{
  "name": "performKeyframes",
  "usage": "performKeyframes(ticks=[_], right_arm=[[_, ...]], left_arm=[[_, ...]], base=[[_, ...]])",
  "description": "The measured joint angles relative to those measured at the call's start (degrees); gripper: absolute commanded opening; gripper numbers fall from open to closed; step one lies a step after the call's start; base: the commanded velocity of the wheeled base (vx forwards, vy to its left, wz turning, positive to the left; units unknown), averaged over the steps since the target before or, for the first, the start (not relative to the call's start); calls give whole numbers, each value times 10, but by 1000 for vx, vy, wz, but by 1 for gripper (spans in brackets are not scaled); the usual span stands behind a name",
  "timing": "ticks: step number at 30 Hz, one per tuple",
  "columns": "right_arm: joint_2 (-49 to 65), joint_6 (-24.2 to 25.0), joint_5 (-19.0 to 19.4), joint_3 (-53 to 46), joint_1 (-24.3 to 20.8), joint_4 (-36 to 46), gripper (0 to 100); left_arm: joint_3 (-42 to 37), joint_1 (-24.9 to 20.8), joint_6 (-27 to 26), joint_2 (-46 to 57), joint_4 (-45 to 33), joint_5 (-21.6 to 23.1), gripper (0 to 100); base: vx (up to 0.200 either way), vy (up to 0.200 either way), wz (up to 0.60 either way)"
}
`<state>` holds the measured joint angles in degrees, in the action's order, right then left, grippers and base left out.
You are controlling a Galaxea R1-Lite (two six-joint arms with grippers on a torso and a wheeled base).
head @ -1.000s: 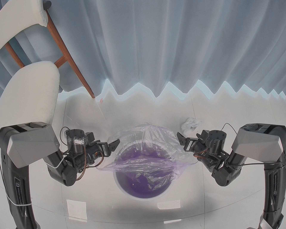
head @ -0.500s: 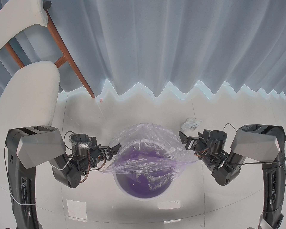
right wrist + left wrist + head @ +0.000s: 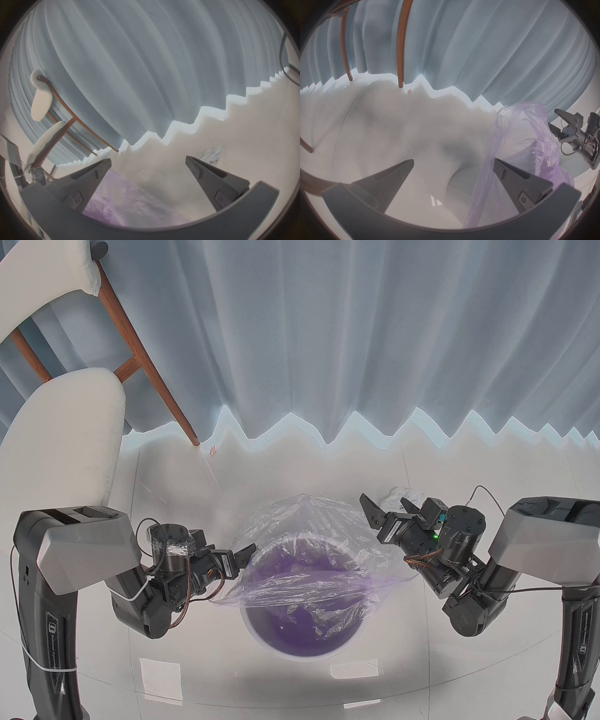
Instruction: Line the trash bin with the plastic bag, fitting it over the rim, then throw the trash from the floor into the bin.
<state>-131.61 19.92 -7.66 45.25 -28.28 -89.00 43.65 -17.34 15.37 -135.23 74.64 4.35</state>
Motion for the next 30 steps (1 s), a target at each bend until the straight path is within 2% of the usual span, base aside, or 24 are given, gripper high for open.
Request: performKeyframes(ticks=[4,7,15,30], right_arm=[[7,18,31,-23,-18,0,100],[7,22,41,-37,-29,0,100],[-23,16,43,-38,-34,0,100],[-77,17,42,-3,-12,0,100]], left_arm=[[-4,-4,-1,0,6,0,100],[-5,-7,-2,0,17,0,100],[-7,-8,-2,-1,20,0,100],[-7,-8,-2,-1,21,-1,100]], base=[[0,0,0],[0,0,0],[0,0,0],[0,0,0]])
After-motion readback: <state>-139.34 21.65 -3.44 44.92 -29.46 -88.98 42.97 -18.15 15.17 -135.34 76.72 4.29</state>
